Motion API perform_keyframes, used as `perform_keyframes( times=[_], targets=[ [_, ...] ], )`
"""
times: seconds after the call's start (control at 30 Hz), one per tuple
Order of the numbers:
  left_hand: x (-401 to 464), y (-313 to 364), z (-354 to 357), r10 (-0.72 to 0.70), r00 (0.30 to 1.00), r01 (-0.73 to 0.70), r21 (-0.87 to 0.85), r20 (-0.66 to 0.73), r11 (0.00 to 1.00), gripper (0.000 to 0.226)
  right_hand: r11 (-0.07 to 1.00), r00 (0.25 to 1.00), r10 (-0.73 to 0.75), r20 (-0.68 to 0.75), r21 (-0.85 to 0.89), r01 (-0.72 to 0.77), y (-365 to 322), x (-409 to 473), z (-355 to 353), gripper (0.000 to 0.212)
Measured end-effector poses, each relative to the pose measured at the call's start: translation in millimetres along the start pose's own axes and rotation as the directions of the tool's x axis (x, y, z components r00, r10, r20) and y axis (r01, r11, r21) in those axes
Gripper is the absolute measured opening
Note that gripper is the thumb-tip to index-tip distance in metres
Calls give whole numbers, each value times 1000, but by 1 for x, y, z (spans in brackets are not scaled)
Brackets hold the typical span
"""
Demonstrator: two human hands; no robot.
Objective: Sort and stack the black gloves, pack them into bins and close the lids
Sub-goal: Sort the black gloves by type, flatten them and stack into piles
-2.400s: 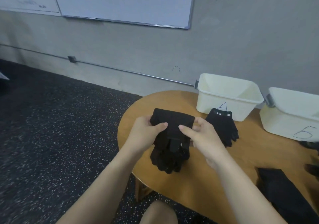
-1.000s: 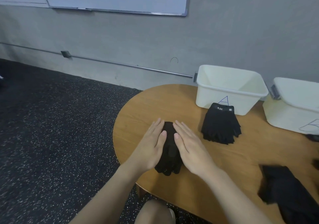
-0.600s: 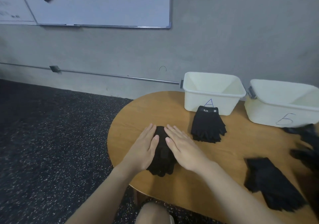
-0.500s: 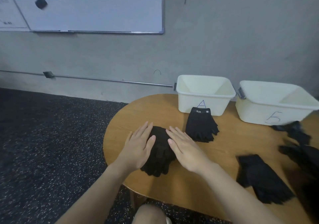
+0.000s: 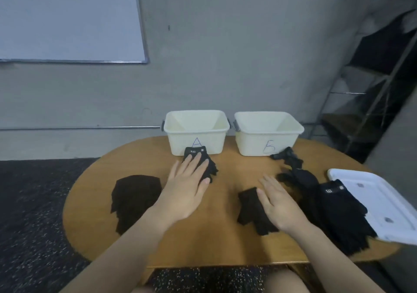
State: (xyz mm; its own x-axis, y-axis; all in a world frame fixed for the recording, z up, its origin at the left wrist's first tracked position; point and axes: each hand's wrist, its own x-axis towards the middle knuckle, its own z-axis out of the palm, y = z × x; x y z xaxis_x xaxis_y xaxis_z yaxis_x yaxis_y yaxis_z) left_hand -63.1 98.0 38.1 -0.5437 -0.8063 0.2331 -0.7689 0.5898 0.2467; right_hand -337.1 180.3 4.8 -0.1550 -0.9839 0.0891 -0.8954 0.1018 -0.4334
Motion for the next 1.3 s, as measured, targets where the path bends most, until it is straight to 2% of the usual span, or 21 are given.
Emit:
perform_keyframes(
  times=[0.1,0.37,0.6,0.8,0.97,1.13,1.3],
  targets=[
    [16,30,21,74,995,-74,-13,72,997,58,998,999,-8,-40,-57,6,22,-23,-2,56],
    [68,80,76,188,949,-179,-56,253,982,58,996,996,79,-42,31,-78,53,-47,27,63],
    [133,118,125,303,886,-293,-82,351,953,57,969,973,227,-28,106,-223,79,-37,61,67],
    [198,150,164,451,847,-441,-100,283,892,60,949,959,283,29,138,-284,86,-15,70,67],
    [244,166,194,584,786,-589,-45,204,807,65,952,952,304,15,23,-305,84,-5,75,70],
    [262,166,212,599,789,-588,-115,134,800,38,949,949,316,9,-2,-316,83,-2,74,69],
    [260,156,203,519,854,-506,-178,29,844,26,948,948,317,25,-22,-317,83,-2,74,68]
  ],
)
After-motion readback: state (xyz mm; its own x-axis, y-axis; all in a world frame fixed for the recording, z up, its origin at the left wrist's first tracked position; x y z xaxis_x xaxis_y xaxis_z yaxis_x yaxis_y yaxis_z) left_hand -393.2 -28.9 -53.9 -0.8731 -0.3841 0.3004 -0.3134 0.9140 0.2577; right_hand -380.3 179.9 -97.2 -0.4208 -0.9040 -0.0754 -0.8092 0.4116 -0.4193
